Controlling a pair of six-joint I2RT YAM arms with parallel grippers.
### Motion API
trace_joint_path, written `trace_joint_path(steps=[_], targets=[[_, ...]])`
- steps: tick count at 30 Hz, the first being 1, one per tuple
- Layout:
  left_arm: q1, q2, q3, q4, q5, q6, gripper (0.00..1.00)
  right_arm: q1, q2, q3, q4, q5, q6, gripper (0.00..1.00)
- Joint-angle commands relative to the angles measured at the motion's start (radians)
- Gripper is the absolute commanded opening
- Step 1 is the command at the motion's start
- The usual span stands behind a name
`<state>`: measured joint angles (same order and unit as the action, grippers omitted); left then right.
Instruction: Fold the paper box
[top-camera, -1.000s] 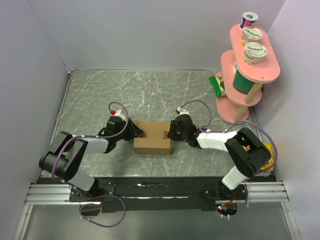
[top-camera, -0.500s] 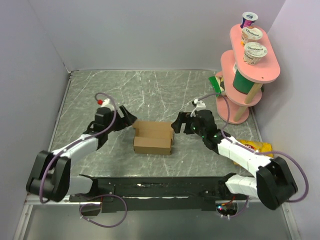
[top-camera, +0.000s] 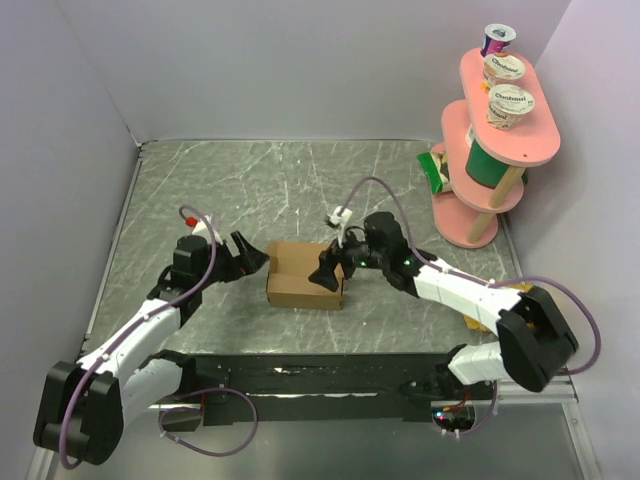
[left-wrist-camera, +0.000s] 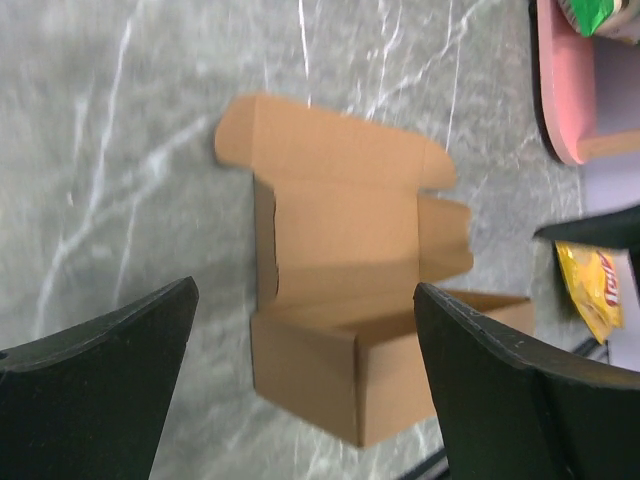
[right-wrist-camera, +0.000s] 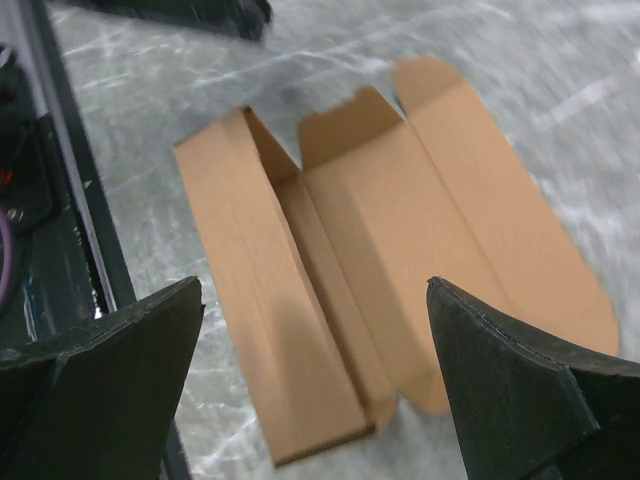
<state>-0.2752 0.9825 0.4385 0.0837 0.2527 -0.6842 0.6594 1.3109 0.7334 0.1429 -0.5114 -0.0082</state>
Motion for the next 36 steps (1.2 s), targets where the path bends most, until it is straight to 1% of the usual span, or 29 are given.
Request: trace_joint_path(steps=[1, 3, 4, 5, 8, 9, 11, 15, 17, 20, 22, 23, 24, 25, 28, 29, 32, 33, 35, 36], targets=[[0.004, -0.062, -0.040, -0.006, 0.045, -0.060, 0.96, 0.008, 0.099, 0.173, -0.074, -0.205, -0.176, 0.99], [0.004, -0.082, -0.040, -0.016, 0.049, -0.067, 0.96, 0.008, 0.172, 0.233, -0.197, -0.283, -0.205, 0.98], [0.005, -0.087, -0.038, -0.024, 0.042, -0.066, 0.96, 0.009, 0.195, 0.285, -0.236, -0.312, -0.210, 0.97], [0.005, -0.099, -0.034, -0.048, 0.034, -0.061, 0.97, 0.009, 0.232, 0.303, -0.264, -0.349, -0.214, 0.96], [0.007, -0.126, -0.026, -0.082, -0.010, -0.057, 0.97, 0.022, 0.281, 0.337, -0.328, -0.351, -0.225, 0.92], [0.007, -0.134, -0.024, -0.082, -0.016, -0.054, 0.97, 0.025, 0.293, 0.351, -0.351, -0.351, -0.223, 0.90], [0.008, -0.146, -0.023, -0.081, -0.027, -0.054, 0.98, 0.025, 0.324, 0.362, -0.368, -0.354, -0.220, 0.86], [0.010, -0.140, -0.014, -0.081, -0.023, -0.044, 0.98, 0.032, 0.375, 0.392, -0.391, -0.361, -0.220, 0.85], [0.010, -0.131, -0.012, -0.107, -0.021, -0.040, 0.98, 0.032, 0.405, 0.411, -0.417, -0.375, -0.225, 0.84], [0.011, -0.130, -0.011, -0.107, -0.024, -0.035, 0.98, 0.035, 0.429, 0.432, -0.434, -0.366, -0.233, 0.82], [0.011, -0.133, -0.012, -0.107, -0.026, -0.035, 0.98, 0.037, 0.427, 0.432, -0.436, -0.358, -0.233, 0.74], [0.011, -0.134, -0.012, -0.110, -0.026, -0.035, 0.98, 0.039, 0.418, 0.429, -0.428, -0.345, -0.231, 0.70], [0.011, -0.137, -0.014, -0.110, -0.029, -0.035, 0.98, 0.045, 0.410, 0.414, -0.419, -0.335, -0.228, 0.64], [0.013, -0.140, -0.015, -0.110, -0.032, -0.035, 0.99, 0.046, 0.401, 0.406, -0.407, -0.323, -0.225, 0.63], [0.013, -0.148, -0.020, -0.111, -0.035, -0.037, 0.99, 0.081, 0.366, 0.370, -0.381, -0.215, -0.230, 0.59], [0.013, -0.150, -0.020, -0.108, -0.039, -0.038, 0.99, 0.094, 0.346, 0.357, -0.372, -0.156, -0.228, 0.58], [0.014, -0.159, -0.027, -0.107, -0.038, -0.043, 0.99, 0.131, 0.300, 0.299, -0.312, -0.089, -0.211, 0.55], [0.014, -0.160, -0.027, -0.108, -0.041, -0.043, 0.99, 0.141, 0.285, 0.264, -0.281, -0.035, -0.208, 0.54], [0.014, -0.166, -0.029, -0.110, -0.046, -0.044, 0.99, 0.175, 0.234, 0.226, -0.243, 0.022, -0.203, 0.54], [0.014, -0.171, -0.030, -0.108, -0.049, -0.046, 0.99, 0.193, 0.217, 0.189, -0.227, 0.093, -0.207, 0.54]])
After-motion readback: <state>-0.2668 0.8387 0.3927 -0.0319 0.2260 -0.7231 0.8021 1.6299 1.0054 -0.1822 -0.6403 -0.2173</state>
